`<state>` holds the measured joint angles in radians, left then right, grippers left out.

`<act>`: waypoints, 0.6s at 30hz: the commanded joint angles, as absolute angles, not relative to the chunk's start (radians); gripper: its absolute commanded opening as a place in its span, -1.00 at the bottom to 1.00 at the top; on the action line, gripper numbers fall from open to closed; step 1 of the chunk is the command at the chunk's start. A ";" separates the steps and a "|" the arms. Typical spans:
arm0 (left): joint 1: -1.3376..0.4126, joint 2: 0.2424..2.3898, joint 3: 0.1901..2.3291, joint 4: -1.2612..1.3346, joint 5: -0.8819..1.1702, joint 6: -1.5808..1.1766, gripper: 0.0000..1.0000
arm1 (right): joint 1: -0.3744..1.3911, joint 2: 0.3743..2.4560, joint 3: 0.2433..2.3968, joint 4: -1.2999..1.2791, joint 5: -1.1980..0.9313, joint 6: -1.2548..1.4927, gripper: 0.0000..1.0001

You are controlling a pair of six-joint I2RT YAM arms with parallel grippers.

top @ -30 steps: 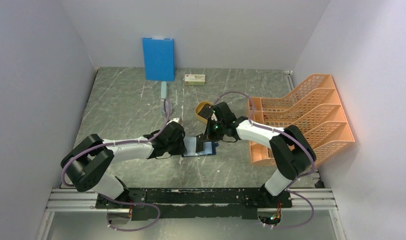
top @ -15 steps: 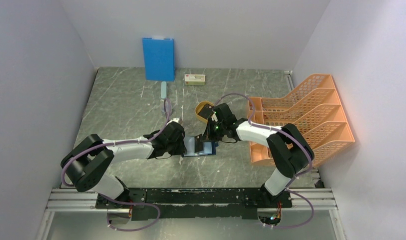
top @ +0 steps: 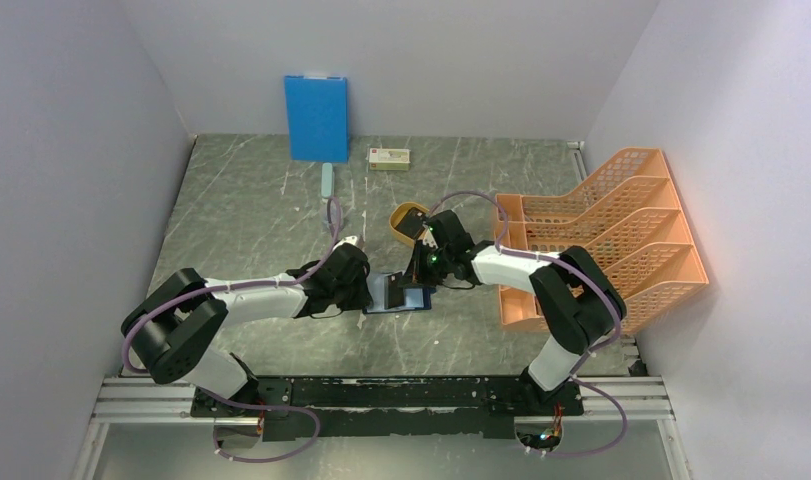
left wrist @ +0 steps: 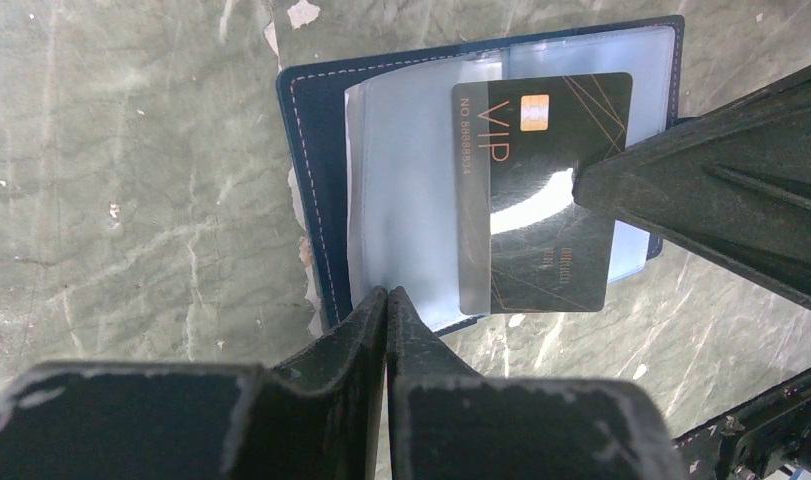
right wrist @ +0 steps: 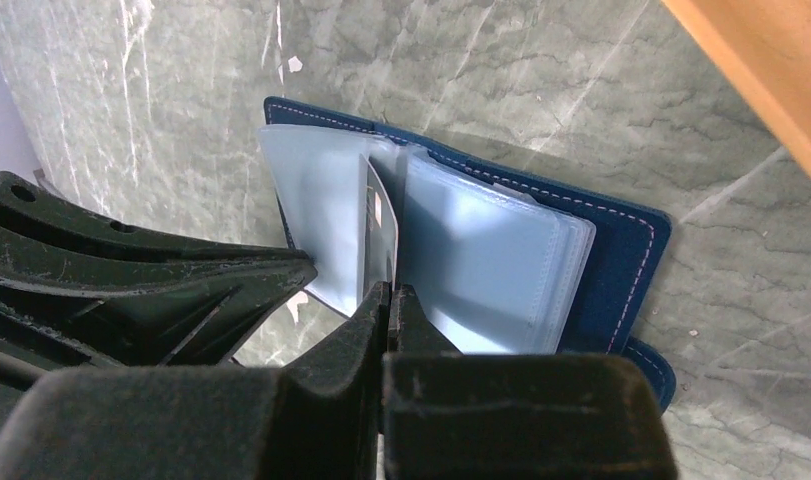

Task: Put the credit cards into the card holder
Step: Insert the credit card into the card holder.

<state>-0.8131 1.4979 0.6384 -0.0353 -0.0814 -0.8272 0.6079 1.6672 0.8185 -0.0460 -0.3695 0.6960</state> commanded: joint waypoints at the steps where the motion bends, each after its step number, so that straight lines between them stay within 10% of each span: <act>1: -0.811 1.507 0.621 -0.143 -0.155 -0.817 -0.79 | 0.613 1.703 0.794 -0.072 -0.377 0.682 -1.00; 18: -0.810 1.433 0.653 -0.251 -0.234 -0.805 -0.70 | 0.613 1.729 0.782 -0.048 -0.335 0.701 -1.00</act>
<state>-0.8135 1.4452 0.6483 -0.1772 -0.1787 -0.8234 0.6079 1.7035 0.8112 -0.0162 -0.3893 0.7010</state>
